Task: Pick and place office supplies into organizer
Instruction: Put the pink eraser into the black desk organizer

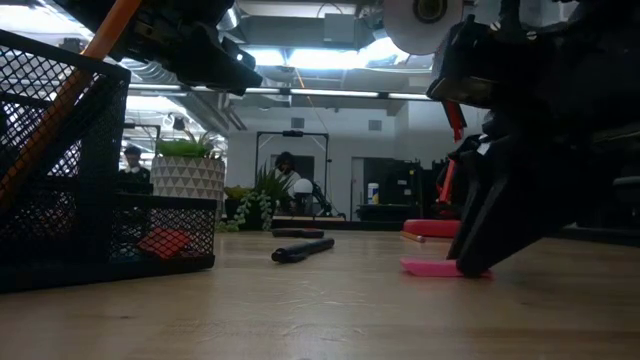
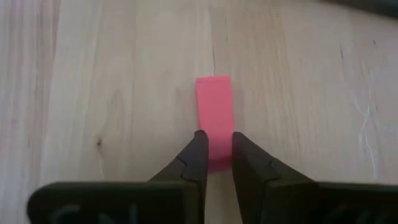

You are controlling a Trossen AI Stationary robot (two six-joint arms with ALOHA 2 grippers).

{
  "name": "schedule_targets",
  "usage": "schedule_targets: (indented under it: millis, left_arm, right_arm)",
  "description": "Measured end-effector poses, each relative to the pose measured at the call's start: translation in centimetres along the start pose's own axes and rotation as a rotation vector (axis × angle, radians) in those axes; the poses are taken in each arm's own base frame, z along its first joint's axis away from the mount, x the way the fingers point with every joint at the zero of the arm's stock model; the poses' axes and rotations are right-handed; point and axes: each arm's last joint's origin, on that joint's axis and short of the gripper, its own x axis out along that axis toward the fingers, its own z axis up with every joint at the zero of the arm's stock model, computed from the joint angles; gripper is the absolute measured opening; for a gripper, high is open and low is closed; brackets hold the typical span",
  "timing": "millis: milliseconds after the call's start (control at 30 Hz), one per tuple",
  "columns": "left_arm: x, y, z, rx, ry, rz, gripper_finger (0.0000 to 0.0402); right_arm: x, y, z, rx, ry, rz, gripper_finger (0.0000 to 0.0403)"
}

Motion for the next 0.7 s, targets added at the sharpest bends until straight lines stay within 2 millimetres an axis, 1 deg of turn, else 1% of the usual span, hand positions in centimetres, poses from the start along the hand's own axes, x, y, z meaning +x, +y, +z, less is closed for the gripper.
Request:
schedule_targets:
  millis: [267, 433, 700]
  left_arm:
    - [0.0, 0.01, 0.0, 0.0, 0.0, 0.0, 0.0004]
    - [0.0, 0.01, 0.0, 0.0, 0.0, 0.001, 0.0002]
    - [0.0, 0.01, 0.0, 0.0, 0.0, 0.0, 0.001]
  right_arm:
    - [-0.19, 0.25, 0.68, -0.012, -0.019, -0.002, 0.0053]
    - [-0.2, 0.25, 0.75, -0.011, -0.026, -0.009, 0.0053]
    - [-0.28, 0.29, 0.91, -0.009, -0.039, -0.008, 0.0053]
